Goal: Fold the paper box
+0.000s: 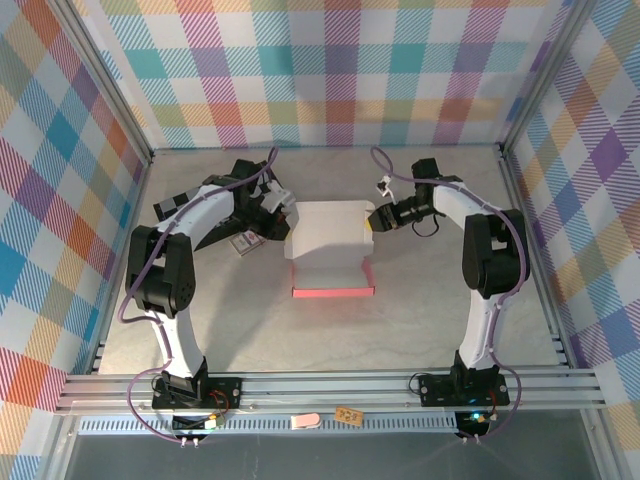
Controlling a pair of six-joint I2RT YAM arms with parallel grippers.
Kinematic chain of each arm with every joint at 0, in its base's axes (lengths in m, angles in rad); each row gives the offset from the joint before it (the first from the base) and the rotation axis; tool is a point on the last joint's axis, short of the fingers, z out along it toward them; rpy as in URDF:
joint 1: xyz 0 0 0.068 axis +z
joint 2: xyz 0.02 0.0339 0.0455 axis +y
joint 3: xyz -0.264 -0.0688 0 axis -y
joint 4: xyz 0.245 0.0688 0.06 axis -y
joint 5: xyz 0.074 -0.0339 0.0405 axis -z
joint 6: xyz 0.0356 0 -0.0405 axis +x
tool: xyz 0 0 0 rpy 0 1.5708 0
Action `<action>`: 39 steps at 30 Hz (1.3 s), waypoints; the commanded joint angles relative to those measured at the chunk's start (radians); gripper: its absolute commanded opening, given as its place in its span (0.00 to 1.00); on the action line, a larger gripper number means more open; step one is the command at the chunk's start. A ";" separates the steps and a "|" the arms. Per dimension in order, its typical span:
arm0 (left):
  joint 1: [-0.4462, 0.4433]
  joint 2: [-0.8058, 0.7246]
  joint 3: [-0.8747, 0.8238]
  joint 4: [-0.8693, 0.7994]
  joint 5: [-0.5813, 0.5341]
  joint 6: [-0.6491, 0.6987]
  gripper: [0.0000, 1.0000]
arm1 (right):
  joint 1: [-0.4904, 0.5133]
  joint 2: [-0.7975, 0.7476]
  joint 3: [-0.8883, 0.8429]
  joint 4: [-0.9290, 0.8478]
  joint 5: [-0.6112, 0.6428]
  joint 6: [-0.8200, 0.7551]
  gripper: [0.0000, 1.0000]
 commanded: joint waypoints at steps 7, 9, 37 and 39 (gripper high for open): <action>0.007 0.004 0.032 0.052 -0.036 -0.080 0.00 | 0.051 -0.013 0.038 -0.022 -0.002 0.024 0.21; 0.006 -0.003 0.021 0.075 -0.043 -0.101 0.00 | 0.058 -0.028 0.015 0.023 0.020 0.063 0.16; -0.129 0.036 0.103 0.217 -0.523 -0.949 0.00 | 0.473 -0.102 0.109 -0.012 1.165 0.990 0.00; -0.132 0.035 0.099 0.245 -0.497 -0.976 0.00 | 0.476 -0.101 0.111 -0.004 1.156 1.023 0.00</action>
